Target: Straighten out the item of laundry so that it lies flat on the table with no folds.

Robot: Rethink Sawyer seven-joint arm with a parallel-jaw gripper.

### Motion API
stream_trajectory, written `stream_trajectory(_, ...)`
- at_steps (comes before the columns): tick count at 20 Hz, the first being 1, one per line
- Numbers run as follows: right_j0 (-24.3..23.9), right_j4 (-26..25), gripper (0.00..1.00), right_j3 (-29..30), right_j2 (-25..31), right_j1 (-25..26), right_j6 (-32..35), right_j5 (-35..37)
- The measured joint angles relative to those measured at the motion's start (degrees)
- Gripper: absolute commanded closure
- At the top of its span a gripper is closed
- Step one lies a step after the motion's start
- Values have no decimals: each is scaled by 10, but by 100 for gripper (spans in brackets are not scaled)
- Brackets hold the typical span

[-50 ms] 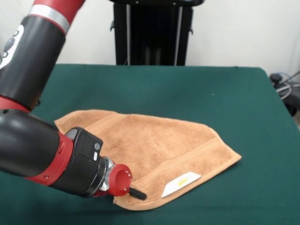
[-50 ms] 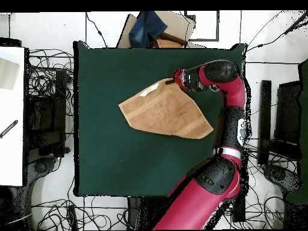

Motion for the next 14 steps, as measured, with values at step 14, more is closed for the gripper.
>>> stream_trajectory(14, -19, -6, 100, 47, -19, -33, 0, -87)
